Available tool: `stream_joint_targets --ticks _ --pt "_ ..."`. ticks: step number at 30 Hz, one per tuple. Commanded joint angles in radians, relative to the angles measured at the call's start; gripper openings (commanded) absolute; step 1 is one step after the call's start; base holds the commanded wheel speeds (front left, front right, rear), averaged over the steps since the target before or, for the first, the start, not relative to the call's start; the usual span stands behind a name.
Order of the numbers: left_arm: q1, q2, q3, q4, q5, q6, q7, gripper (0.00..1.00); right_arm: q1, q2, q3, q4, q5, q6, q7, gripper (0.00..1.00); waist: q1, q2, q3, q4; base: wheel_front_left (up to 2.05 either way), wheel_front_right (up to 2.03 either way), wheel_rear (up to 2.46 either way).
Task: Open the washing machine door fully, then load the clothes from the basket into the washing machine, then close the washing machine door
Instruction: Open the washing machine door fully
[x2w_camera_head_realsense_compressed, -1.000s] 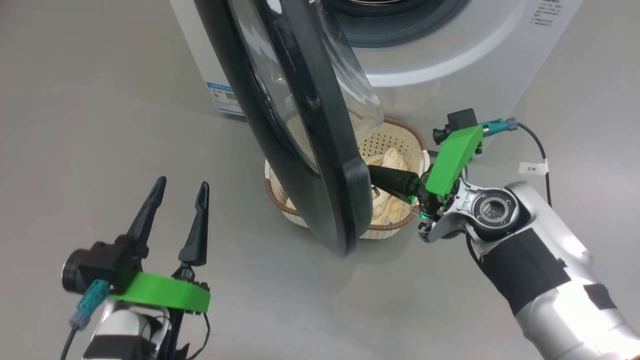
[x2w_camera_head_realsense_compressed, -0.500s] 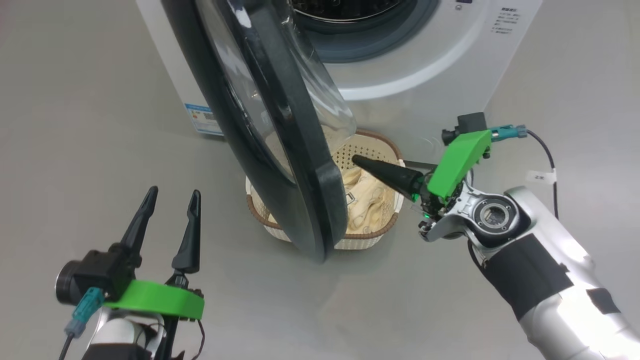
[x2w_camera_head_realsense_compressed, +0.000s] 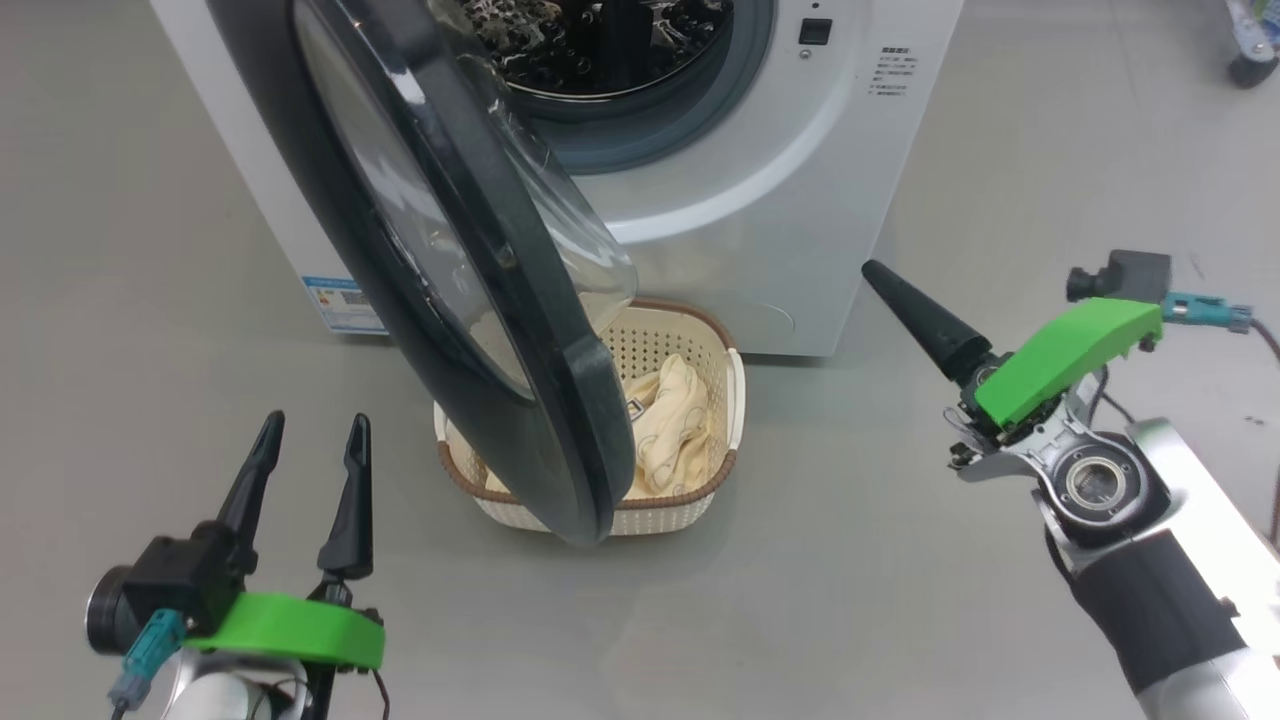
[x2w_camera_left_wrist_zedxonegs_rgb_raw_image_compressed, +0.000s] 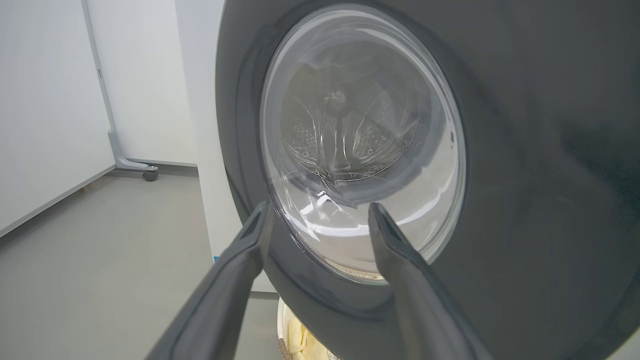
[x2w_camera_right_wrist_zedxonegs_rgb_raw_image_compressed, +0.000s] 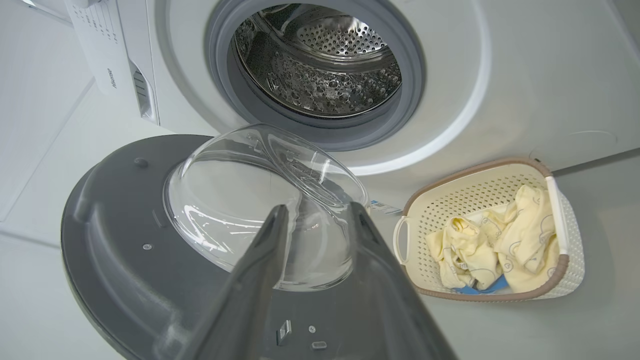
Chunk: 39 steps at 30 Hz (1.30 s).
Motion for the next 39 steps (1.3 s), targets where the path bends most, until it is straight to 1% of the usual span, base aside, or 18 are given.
stream_joint_targets --ticks 1,5,6,8,9,14,16,20,25,26,31,39 --pt "-0.020 0.026 0.043 -0.034 0.001 0.006 -0.010 1.00 -0.014 -0.013 0.005 -0.044 -0.020 0.001 -0.014 1.00 0.0000 -0.0001 -0.007 -0.009 0.00 0.00 0.00" --pt "-0.001 0.026 0.058 -0.040 0.001 0.010 -0.010 1.00 0.039 -0.064 0.006 -0.121 -0.178 0.001 -0.127 1.00 0.0000 -0.0001 -0.022 -0.030 0.00 0.00 0.00" --pt "0.005 0.027 0.063 -0.041 0.001 0.012 -0.010 1.00 0.058 -0.067 -0.002 -0.135 -0.207 0.001 -0.161 1.00 0.0000 -0.0001 -0.027 -0.036 0.00 0.00 0.00" --pt "0.016 0.027 0.074 -0.046 -0.001 0.016 -0.010 1.00 0.091 -0.093 -0.001 -0.162 -0.305 0.001 -0.220 1.00 0.0000 -0.0001 -0.033 -0.046 0.00 0.00 0.00" --pt "0.020 0.027 0.078 -0.048 -0.001 0.017 -0.010 1.00 0.111 -0.095 -0.012 -0.172 -0.338 0.001 -0.252 1.00 0.0000 -0.0001 -0.035 -0.050 0.00 0.00 0.00" --pt "0.042 0.027 0.094 -0.062 0.000 0.023 -0.010 1.00 0.211 -0.136 -0.060 -0.216 -0.574 0.001 -0.388 1.00 0.0000 -0.0001 -0.047 -0.070 0.00 0.00 0.00" --pt "0.051 0.026 0.101 -0.070 0.000 0.027 -0.010 1.00 0.254 -0.138 -0.097 -0.226 -0.661 0.001 -0.428 1.00 0.0000 -0.0001 -0.051 -0.077 0.00 0.00 0.00" --pt "0.072 0.020 0.115 -0.086 -0.001 0.033 -0.010 1.00 0.336 -0.130 -0.143 -0.234 -0.812 0.001 -0.452 1.00 0.0000 -0.0001 -0.057 -0.088 0.00 0.00 0.00" --pt "0.109 0.010 0.131 -0.111 -0.001 0.045 -0.010 1.00 0.415 -0.084 -0.215 -0.251 -0.957 0.001 -0.476 1.00 0.0000 -0.0001 -0.063 -0.095 0.00 0.00 0.00" --pt "0.119 0.008 0.134 -0.117 0.001 0.046 -0.010 1.00 0.441 -0.064 -0.244 -0.256 -1.000 0.001 -0.481 1.00 0.0000 -0.0001 -0.065 -0.094 0.00 0.00 0.00" --pt "0.138 0.003 0.137 -0.128 0.003 0.048 -0.010 1.00 0.479 -0.026 -0.300 -0.266 -1.069 0.001 -0.490 1.00 0.0000 -0.0001 -0.068 -0.088 0.00 0.00 0.00" --pt "0.144 -0.009 0.134 -0.131 0.002 0.051 -0.010 1.00 0.494 -0.003 -0.316 -0.242 -1.114 0.001 -0.494 1.00 0.0000 -0.0001 -0.065 -0.076 0.00 0.00 0.00"
